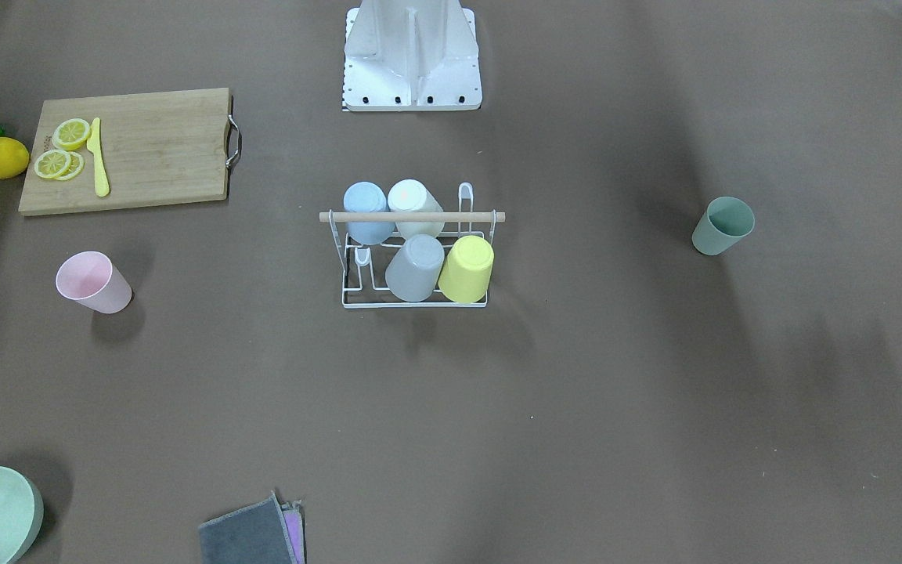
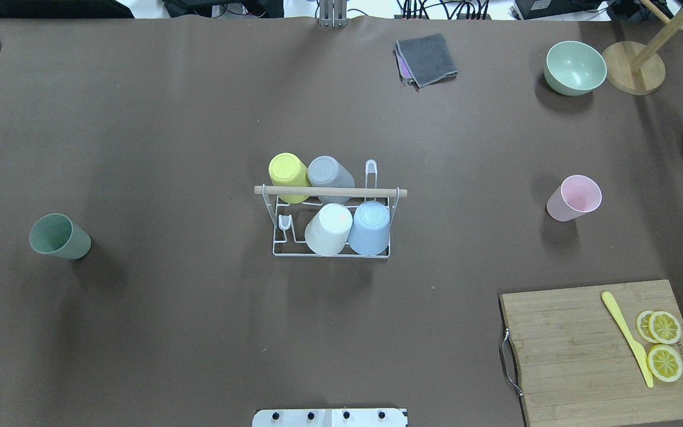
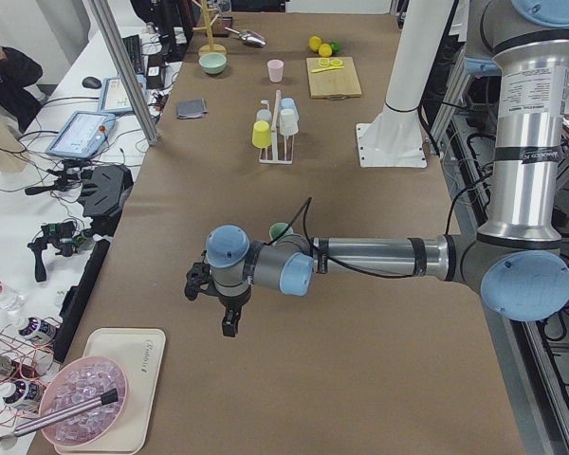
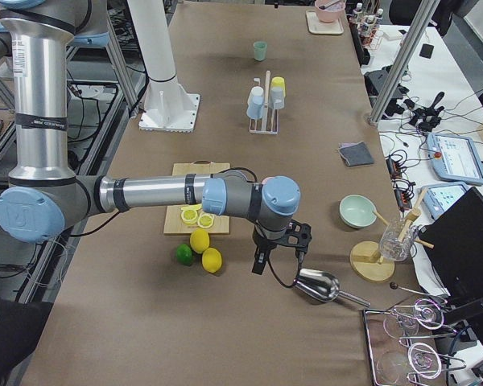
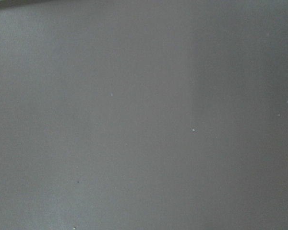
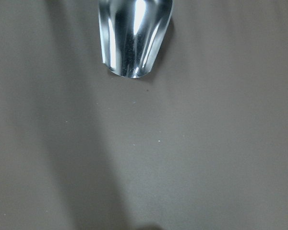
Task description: Place cup on cup holder
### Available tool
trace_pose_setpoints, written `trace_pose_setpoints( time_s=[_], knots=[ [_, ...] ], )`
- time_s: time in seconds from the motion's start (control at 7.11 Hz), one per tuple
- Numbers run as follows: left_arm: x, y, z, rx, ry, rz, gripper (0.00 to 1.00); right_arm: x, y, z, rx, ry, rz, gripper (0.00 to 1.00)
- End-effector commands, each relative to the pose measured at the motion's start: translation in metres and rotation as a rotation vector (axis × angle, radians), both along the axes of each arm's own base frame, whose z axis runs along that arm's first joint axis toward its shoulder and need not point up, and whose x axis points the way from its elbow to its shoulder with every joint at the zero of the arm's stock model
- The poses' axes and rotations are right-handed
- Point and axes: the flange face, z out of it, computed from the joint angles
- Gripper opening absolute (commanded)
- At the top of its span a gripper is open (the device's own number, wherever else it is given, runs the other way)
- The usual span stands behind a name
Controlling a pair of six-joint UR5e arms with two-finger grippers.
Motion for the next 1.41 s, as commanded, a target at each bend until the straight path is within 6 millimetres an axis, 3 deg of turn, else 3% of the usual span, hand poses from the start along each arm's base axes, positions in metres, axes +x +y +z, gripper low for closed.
trace_pose_setpoints(
  time_s=[0.0,0.14,0.42,0.7,0.99,1.27],
  knots=[
    [0.003,-0.048,-0.046,0.025,0.015,-0.057,0.98,-0.055,-0.055,-0.027,-0.014,-0.001,-0.094,1.0],
    [0.003,-0.075,-0.057,0.016,0.018,-0.083,0.98,-0.072,-0.08,-0.043,-0.033,0.0,-0.116,1.0],
    [0.023,-0.156,-0.073,-0.127,-0.074,-0.143,0.97,-0.119,-0.108,-0.067,-0.1,-0.012,-0.102,1.0],
    [0.051,-0.196,-0.105,-0.278,-0.117,-0.093,0.97,-0.186,-0.135,-0.091,-0.11,-0.008,-0.165,1.0],
    [0.092,-0.196,-0.123,-0.405,-0.119,-0.033,0.97,-0.233,-0.172,-0.118,-0.104,-0.006,-0.211,1.0],
    [0.132,-0.185,-0.124,-0.474,-0.07,0.024,0.98,-0.272,-0.187,-0.121,-0.121,-0.002,-0.256,1.0]
  ],
)
